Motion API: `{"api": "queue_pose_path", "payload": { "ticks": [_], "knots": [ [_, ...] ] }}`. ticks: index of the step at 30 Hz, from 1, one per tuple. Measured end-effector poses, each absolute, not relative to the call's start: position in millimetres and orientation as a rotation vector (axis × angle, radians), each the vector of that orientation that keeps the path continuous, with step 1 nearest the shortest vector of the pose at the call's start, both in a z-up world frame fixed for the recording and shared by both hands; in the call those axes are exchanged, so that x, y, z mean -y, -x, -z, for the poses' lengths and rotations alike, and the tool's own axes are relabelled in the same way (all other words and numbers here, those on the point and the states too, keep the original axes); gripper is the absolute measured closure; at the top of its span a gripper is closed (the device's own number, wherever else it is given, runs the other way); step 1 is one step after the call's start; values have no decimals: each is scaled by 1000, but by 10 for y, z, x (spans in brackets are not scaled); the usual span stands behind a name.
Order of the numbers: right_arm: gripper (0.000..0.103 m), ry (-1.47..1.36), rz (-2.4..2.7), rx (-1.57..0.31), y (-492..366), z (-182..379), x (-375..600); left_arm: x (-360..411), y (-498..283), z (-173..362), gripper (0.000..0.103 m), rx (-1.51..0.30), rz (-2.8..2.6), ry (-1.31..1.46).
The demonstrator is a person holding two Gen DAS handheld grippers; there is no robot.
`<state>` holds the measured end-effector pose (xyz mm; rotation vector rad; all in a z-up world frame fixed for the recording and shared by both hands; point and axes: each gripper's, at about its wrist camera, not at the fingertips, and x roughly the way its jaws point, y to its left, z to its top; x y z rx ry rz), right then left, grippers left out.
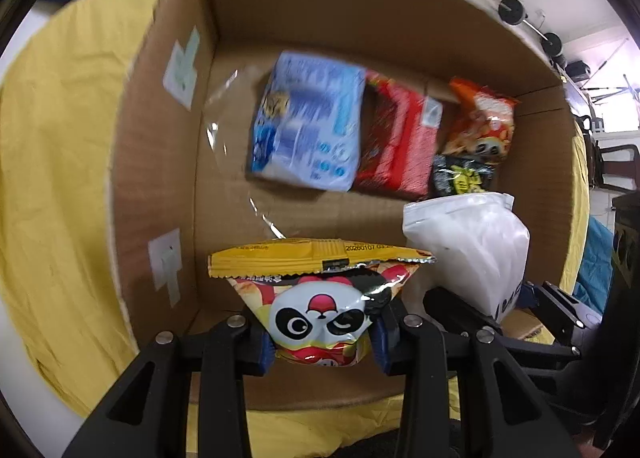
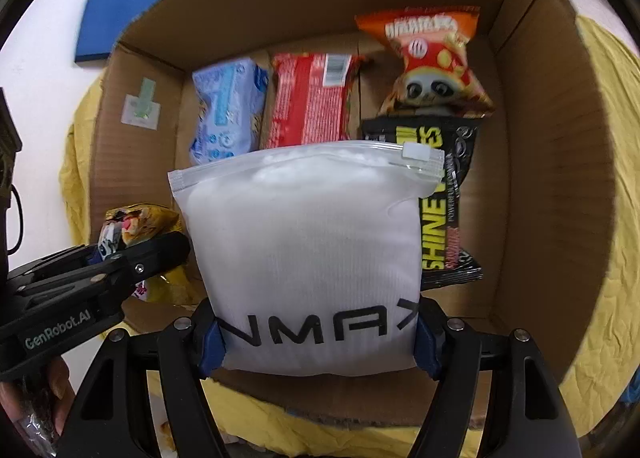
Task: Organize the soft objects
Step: 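Carry both items into the box and open both grippers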
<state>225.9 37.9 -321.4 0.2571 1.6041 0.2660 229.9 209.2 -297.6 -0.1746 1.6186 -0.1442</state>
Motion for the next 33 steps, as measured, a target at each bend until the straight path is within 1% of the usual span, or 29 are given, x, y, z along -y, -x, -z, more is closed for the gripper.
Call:
{"api": "queue_pose_path", "payload": {
  "ticks": [3,9,17,19,22,24,27,28,29,30,31,33],
  "knots": [
    [28,-259,-263,-1626,-2277,3319,-396,-2119,-2308,3154,69,-1669,146,201],
    [26,-262,-269,-1653,-2321,3445,-457,-2099,-2328,3304,68,-1702,136,199],
    [21,-244,-268,-1687,-2338,3597,-492,-2100,-2344,3391,63,-1737,103,192],
    [20,-231,-269,-1685,-2352,3589,-465,-2089,-2337,3390,62,-1737,97,180],
    [17,-209,-278,-1670,-2355,3542,-495,-2054,-2305,3342,57,-1715,73,151],
    [14,-193,-283,-1667,-2318,3493,-546,-2006,-2296,3278,56,-1697,69,142],
    [12,-151,-274,-1639,-2302,3386,-547,-1935,-2265,3169,48,-1671,63,126],
    [10,-147,-271,-1630,-2299,3330,-542,-1920,-2256,3135,44,-1664,63,123],
    [5,-146,-265,-1623,-2297,3297,-523,-1907,-2243,3089,38,-1651,57,115],
    [3,-146,-261,-1617,-2293,3266,-507,-1893,-2238,3046,35,-1638,53,112],
    [3,-149,-256,-1603,-2294,3220,-475,-1875,-2227,2995,29,-1624,54,112],
    [0,-142,-236,-1586,-2289,3158,-419,-1848,-2206,2892,21,-1601,54,113]
  ]
}}
